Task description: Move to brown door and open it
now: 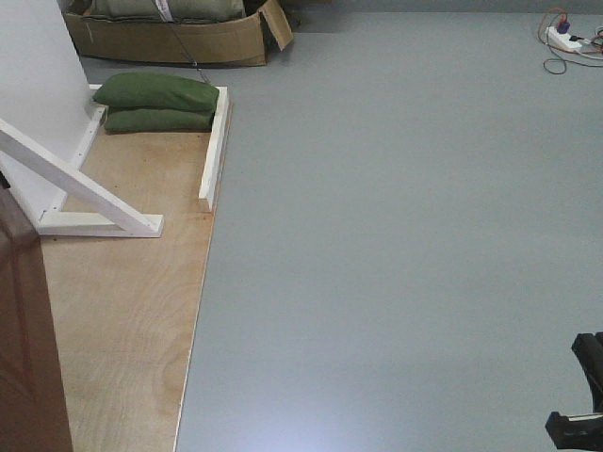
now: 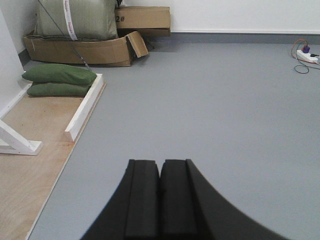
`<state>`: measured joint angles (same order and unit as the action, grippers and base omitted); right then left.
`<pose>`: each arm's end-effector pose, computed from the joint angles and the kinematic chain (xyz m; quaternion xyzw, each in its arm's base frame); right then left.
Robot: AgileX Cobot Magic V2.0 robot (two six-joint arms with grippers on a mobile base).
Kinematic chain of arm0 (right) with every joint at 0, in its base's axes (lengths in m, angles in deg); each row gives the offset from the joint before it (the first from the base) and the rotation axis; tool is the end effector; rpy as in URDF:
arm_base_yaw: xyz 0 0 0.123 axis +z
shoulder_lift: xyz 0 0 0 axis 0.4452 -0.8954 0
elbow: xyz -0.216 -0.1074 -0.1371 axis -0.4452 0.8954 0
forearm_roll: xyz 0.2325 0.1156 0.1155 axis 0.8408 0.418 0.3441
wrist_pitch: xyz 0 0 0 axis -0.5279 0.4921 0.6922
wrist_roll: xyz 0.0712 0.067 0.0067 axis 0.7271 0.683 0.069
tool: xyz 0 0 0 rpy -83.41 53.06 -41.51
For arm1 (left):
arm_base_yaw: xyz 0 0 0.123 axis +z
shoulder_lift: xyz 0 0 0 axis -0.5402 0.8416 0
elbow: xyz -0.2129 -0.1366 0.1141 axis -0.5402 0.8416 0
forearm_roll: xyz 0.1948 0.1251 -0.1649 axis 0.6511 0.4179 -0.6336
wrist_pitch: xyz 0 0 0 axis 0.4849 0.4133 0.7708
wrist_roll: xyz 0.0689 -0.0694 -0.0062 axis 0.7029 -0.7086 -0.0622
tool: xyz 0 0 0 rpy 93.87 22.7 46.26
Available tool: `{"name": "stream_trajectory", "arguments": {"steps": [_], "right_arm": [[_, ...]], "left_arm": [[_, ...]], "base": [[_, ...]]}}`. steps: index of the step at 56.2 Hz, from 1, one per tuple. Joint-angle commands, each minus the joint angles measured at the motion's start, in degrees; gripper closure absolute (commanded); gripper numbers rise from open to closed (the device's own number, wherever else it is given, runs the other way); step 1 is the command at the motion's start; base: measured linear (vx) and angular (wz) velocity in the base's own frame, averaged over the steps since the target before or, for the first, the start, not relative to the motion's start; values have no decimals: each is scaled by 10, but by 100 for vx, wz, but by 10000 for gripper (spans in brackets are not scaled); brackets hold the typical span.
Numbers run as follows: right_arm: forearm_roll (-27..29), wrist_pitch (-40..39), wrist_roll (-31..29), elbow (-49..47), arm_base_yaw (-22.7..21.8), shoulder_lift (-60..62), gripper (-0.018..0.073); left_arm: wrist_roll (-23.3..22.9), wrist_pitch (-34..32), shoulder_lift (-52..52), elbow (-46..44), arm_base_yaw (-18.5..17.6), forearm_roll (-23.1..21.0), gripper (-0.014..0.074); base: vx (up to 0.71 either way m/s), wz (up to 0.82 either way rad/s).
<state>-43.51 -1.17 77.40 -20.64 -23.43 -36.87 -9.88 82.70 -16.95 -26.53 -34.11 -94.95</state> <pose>0.0993 0.0078 0.1662 -0.0260 0.8079 0.0280 0.5881 0.1041 -0.0038 0.1978 -0.0054 0.7075 -0.0320 0.7060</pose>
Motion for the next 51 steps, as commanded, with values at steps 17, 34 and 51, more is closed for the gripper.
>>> {"name": "stream_trajectory", "arguments": {"steps": [17, 34, 51], "right_arm": [[-2, -44, -5, 2, 1, 3, 559], [-2, -44, -5, 2, 1, 3, 559], [-2, -44, -5, 2, 1, 3, 559]], "left_arm": [[-3, -43, -8, -10, -1, -7, 600], [-3, -43, -8, -10, -1, -7, 600], [-3, -43, -8, -10, -1, -7, 600]], "base": [[-8, 4], [-2, 2], [1, -4]]}}
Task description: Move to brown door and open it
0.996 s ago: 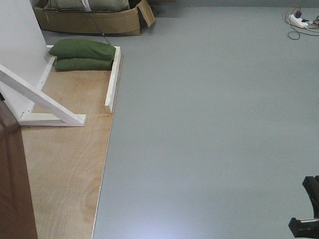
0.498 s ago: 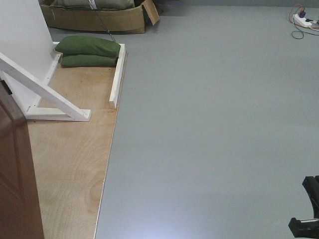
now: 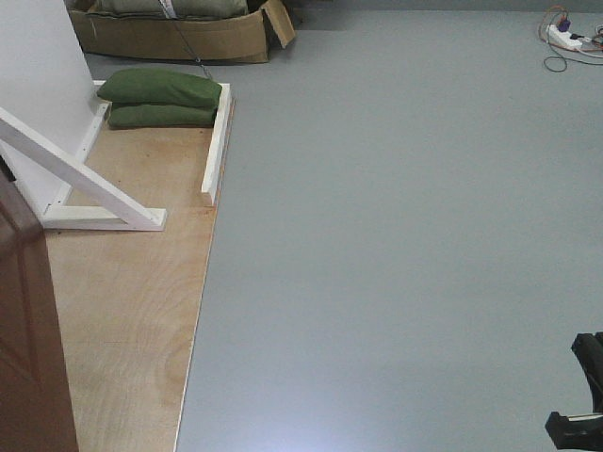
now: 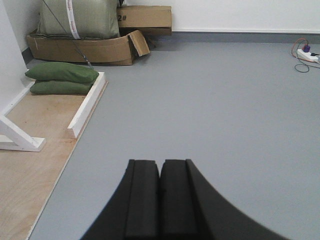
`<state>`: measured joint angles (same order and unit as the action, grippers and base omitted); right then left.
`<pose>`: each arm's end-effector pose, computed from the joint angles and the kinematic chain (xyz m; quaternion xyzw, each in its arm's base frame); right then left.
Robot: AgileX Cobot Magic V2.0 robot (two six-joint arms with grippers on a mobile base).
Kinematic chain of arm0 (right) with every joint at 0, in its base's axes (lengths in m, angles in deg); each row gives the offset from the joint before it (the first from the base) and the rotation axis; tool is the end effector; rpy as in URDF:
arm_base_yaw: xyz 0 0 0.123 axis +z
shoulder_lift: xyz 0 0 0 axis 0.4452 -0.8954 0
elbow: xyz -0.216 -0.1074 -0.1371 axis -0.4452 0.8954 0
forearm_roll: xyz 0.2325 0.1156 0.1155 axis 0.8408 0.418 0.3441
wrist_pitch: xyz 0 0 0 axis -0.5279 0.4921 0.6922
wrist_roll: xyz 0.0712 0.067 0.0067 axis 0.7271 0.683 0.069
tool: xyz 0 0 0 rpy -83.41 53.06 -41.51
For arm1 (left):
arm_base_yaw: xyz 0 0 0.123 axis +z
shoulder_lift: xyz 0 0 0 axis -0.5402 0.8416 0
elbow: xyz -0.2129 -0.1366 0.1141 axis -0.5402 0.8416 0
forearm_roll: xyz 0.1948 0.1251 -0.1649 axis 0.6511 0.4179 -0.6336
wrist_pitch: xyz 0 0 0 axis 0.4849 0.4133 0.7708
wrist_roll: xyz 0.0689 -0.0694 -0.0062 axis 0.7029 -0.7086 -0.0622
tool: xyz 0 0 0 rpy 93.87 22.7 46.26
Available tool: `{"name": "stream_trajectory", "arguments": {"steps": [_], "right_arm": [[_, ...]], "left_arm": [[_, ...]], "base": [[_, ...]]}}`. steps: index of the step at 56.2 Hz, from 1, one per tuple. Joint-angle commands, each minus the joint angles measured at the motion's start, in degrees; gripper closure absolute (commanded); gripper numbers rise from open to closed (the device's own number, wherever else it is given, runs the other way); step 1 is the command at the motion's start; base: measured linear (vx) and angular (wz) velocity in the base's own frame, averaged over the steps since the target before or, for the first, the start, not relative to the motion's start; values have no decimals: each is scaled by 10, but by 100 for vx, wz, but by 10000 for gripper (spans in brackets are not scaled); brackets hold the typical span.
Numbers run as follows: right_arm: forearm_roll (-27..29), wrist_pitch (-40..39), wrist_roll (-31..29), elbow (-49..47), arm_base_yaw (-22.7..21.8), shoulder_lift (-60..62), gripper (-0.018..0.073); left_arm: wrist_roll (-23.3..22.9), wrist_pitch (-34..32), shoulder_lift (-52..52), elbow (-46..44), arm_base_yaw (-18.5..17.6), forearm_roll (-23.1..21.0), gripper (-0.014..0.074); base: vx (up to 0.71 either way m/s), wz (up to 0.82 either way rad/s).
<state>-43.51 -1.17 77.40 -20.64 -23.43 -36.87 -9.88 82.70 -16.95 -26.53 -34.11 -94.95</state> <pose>0.0993 0.0078 0.1662 -0.0260 0.8079 0.0280 0.5881 0.1041 -0.0038 0.1978 -0.0054 0.7075 -0.0320 0.7060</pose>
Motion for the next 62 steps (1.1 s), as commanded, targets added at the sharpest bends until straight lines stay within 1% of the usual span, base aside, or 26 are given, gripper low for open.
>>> {"name": "stream_trajectory", "arguments": {"steps": [1, 62], "right_arm": [[-2, -44, -5, 2, 1, 3, 559], [-2, -46, -5, 2, 1, 3, 559]], "left_arm": [[-3, -43, -8, -10, -1, -7, 600], [-3, -43, -8, -10, -1, -7, 600]], "base": [[1, -5], [0, -1]]}}
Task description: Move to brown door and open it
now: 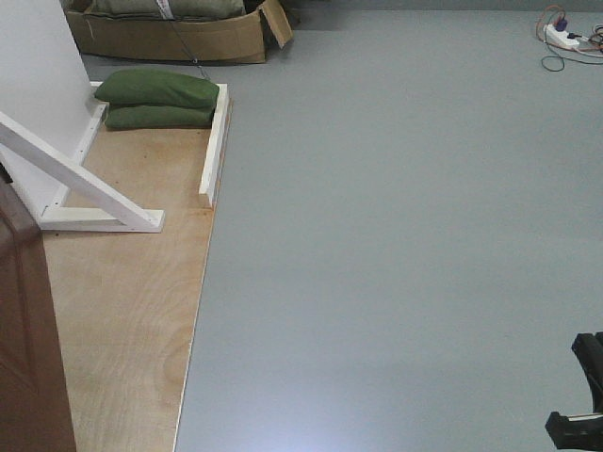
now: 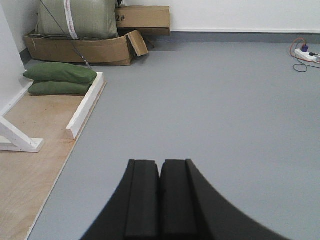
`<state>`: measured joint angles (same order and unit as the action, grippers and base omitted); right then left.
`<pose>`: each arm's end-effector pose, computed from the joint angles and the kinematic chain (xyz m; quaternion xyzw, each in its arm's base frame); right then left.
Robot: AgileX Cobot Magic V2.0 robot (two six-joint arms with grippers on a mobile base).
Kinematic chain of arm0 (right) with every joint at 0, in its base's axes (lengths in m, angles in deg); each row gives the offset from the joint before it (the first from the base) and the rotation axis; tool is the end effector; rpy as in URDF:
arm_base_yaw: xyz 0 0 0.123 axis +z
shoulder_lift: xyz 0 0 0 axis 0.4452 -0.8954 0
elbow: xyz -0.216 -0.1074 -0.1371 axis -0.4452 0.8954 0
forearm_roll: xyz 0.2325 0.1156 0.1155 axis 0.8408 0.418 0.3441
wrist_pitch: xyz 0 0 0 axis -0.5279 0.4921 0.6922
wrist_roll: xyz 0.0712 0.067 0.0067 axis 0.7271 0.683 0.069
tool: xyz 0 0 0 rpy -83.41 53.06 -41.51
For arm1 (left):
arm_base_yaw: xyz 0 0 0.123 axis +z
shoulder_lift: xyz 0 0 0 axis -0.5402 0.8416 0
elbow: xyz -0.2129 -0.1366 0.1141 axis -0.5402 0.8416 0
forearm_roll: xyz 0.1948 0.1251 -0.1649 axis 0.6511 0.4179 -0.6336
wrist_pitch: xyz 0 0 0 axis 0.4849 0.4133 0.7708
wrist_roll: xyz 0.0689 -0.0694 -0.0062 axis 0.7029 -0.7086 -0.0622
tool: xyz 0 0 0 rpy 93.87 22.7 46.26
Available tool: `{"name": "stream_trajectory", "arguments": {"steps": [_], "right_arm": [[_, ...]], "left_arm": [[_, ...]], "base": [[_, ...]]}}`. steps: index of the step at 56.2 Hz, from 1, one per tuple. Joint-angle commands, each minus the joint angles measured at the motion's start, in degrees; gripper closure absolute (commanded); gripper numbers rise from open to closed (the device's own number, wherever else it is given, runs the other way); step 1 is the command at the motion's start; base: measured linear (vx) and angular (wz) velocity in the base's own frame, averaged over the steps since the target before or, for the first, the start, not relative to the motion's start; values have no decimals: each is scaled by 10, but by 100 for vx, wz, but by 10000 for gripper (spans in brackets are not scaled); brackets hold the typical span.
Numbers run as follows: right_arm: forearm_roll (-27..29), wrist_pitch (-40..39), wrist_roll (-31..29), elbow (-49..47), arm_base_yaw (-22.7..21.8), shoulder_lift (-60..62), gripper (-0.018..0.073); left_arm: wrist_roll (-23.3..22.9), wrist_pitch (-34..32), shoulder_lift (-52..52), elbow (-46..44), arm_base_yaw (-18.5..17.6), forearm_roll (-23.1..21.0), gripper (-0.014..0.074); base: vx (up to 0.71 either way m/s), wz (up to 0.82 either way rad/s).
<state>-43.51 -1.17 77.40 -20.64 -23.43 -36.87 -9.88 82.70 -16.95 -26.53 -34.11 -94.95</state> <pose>0.0993 0.0078 0.1662 -0.0260 0.8079 0.0280 0.5881 0.1041 -0.0038 0.1978 -0.0054 0.7075 -0.0320 0.7060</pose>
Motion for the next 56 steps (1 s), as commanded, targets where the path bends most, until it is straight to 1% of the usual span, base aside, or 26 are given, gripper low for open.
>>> {"name": "stream_trajectory", "arguments": {"steps": [1, 56], "right_arm": [[-2, -46, -5, 2, 1, 3, 559], [-2, -44, -5, 2, 1, 3, 559]], "left_arm": [[-3, -43, -8, -10, -1, -7, 600], [-3, -43, -8, -10, -1, -7, 600]], "base": [[0, 0], [0, 0]]}}
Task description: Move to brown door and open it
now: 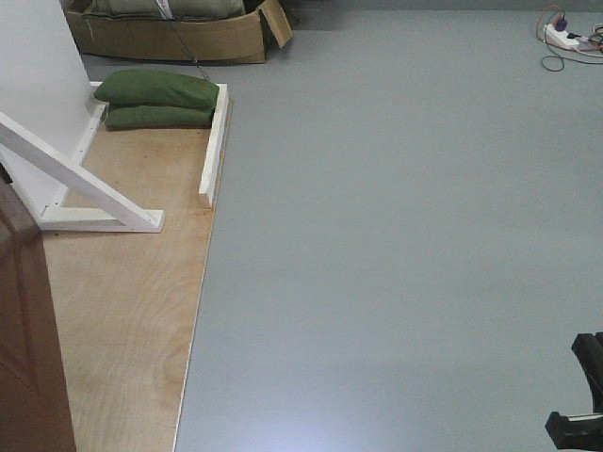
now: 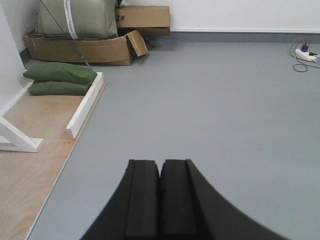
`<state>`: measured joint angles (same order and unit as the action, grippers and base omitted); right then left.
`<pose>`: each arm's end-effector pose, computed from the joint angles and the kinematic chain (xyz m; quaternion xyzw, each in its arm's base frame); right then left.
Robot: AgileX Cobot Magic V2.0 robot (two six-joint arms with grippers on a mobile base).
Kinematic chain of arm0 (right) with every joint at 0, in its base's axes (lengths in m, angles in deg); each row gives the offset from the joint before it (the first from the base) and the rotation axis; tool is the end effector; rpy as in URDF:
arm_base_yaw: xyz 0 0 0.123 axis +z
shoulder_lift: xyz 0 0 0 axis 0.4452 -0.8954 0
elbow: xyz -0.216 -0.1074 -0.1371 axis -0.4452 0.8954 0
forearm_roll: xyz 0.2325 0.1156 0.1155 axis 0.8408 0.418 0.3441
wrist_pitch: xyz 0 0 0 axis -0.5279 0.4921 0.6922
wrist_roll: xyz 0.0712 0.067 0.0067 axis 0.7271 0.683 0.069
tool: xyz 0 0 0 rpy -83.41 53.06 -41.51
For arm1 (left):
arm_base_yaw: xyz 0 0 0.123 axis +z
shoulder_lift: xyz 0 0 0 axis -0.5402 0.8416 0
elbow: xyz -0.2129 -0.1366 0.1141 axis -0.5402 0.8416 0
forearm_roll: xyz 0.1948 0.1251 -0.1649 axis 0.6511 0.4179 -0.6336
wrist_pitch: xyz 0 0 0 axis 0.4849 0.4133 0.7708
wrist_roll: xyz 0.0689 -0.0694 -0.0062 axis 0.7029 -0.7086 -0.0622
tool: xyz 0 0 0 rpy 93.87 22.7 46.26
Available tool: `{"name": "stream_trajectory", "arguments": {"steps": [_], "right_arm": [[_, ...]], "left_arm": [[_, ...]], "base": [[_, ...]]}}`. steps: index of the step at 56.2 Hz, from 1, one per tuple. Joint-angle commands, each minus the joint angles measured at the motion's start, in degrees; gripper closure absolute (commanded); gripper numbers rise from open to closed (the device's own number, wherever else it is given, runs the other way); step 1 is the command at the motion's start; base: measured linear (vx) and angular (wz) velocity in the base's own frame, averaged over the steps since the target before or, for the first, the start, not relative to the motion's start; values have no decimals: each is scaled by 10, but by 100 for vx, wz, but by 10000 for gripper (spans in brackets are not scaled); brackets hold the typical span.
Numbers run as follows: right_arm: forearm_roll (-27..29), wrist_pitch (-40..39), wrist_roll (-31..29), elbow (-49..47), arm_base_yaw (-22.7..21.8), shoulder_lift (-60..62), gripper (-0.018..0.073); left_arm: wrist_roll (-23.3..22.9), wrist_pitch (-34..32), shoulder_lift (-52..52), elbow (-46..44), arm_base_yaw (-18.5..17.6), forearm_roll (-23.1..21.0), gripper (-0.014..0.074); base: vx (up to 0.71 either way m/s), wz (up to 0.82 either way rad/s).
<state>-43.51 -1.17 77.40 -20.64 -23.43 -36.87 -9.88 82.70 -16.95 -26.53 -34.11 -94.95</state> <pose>0.0993 0.0078 0.1662 -0.0260 0.8079 0.0280 0.5881 0.1041 -0.0038 0.1978 -0.0054 0.7075 -0.0320 0.7060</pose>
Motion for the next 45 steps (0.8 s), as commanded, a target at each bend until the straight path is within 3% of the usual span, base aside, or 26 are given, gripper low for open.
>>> {"name": "stream_trajectory", "arguments": {"steps": [1, 45], "right_arm": [[-2, -44, -5, 2, 1, 3, 559], [-2, -44, -5, 2, 1, 3, 559]], "left_arm": [[-3, -43, -8, -10, -1, -7, 600], [-3, -43, -8, -10, -1, -7, 600]], "base": [[0, 0], [0, 0]]}}
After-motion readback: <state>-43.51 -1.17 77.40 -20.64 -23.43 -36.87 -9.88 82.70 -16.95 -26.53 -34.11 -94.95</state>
